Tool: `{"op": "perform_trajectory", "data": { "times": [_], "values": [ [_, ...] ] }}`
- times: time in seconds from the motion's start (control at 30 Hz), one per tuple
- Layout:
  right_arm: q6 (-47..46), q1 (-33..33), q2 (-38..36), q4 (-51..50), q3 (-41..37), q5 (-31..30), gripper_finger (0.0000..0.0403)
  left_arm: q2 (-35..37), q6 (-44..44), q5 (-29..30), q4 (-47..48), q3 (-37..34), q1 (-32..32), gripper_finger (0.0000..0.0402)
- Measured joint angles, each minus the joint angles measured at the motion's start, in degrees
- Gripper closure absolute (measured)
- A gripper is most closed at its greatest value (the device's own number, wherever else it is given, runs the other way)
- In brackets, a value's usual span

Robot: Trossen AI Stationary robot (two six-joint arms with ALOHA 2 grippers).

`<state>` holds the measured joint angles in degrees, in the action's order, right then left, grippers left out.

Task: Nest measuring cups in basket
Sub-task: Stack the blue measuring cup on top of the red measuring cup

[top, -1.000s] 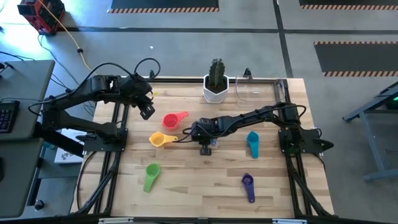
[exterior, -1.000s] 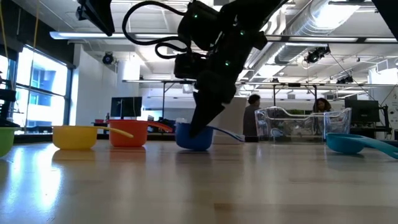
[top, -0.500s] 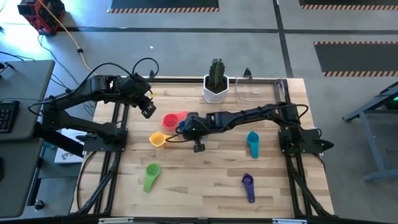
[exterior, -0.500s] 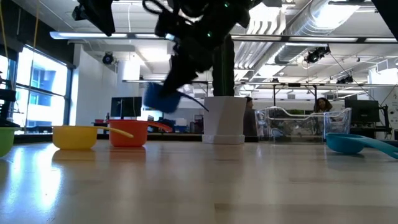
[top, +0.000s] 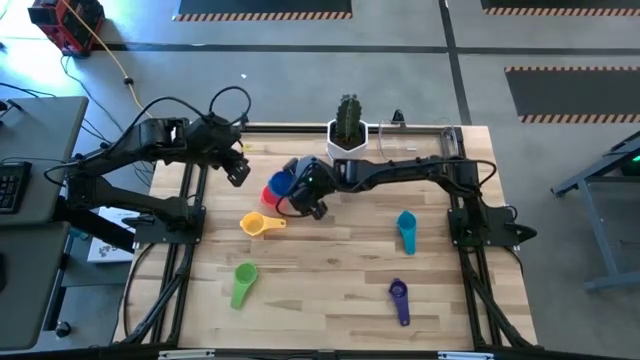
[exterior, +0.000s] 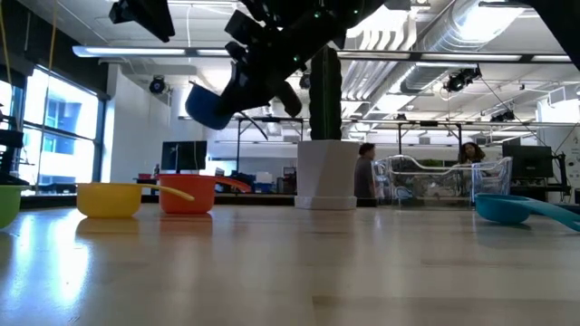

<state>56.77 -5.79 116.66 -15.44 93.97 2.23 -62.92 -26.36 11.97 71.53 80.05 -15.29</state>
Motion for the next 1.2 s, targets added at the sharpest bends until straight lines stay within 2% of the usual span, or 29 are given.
{"op": "perform_trajectory", "data": {
  "times": [0.2,0.43,0.63,0.8,1.03,1.2],
  "values": [
    [0.1,-2.1,0.0,3.6,1.7,0.1,0.0399,0.0,0.0,0.0,-1.5,0.0,0.0,0.0312],
    [-5.5,-2.9,-0.1,5.2,4.6,2.6,0.0399,0.0,0.0,0.0,-2.1,0.0,0.0,0.0312],
    [-9.2,-2.5,-0.1,-1.3,4.6,2.6,0.0399,0.0,1.6,0.0,-1.9,-0.8,0.0,0.0312],
    [-8.9,-1.1,-0.1,-6.6,4.6,2.5,0.0399,-0.5,8.4,-1.8,-1.9,-1.6,0.0,0.0312],
    [-8.8,1.0,-0.1,-7.7,4.6,2.5,0.0399,-1.2,10.0,-6.0,-2.0,-1.6,-0.1,0.0309],
    [-8.9,1.3,-0.1,-7.7,4.6,2.5,0.0399,-1.6,10.0,-7.4,-2.0,-1.6,-0.1,0.0287]
  ]
}}
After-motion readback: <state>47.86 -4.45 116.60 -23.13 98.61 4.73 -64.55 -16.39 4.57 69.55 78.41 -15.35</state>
